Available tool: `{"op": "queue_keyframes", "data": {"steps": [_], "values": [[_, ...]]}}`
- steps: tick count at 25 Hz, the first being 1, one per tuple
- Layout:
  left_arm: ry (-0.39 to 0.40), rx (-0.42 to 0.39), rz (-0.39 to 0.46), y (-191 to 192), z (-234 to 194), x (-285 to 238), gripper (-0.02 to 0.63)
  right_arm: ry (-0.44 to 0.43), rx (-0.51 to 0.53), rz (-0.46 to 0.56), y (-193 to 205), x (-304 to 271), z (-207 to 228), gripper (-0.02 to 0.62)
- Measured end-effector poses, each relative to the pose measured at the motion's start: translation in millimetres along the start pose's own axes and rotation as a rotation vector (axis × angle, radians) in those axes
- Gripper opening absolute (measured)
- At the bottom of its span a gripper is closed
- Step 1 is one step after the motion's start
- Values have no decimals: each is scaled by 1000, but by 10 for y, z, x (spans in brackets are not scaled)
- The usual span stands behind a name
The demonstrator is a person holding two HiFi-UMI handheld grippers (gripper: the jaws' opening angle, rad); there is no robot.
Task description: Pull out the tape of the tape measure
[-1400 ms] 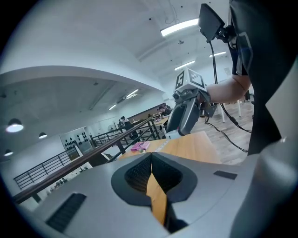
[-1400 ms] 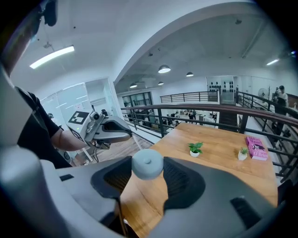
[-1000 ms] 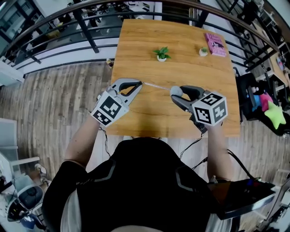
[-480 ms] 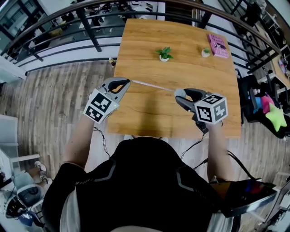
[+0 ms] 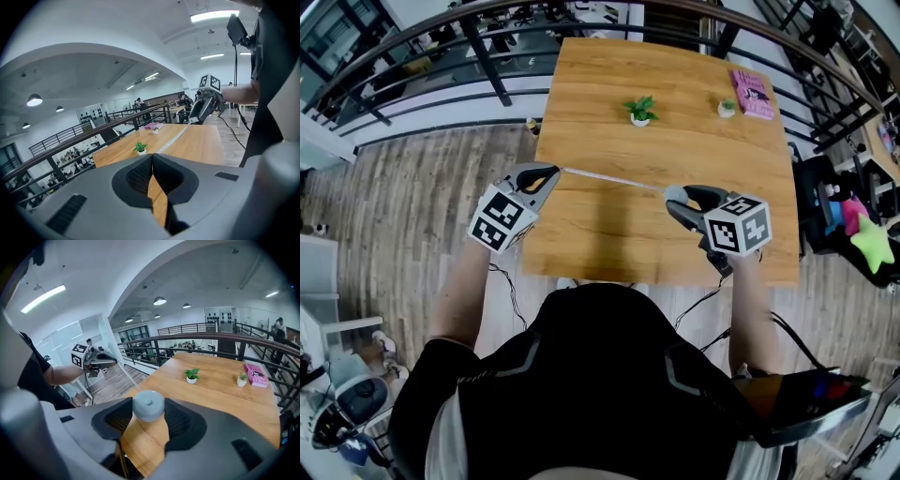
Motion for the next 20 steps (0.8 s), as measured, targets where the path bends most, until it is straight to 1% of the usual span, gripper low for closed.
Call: {"op": "queue_keyframes", "data": {"steps": [5,8,12,15,20], "values": [[-25,25,-17,79,-82,12,31,19,-12,-4,46,65,74,222],[-39,42,-21,80,-126,10,31,16,-28,8,70,118,123,222],[-41,20,-31,60,-117,10,31,9,-34,16,77,138,130,222],[-41,22,-34,58,-99,4,31,9,-38,18,92,162,152,222],[-53,45,-47,104,-98,10,31,59,-48,11,164,246,248,222]]}}
Point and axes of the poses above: the fingertips, and each gripper's own axes: x backward along the fingers, z to its right, y out of its underside, the point moved 9 cm from there along x, backward along the fingers, and after that the axes turned 13 degrees about -y, right-handed, at the moved point
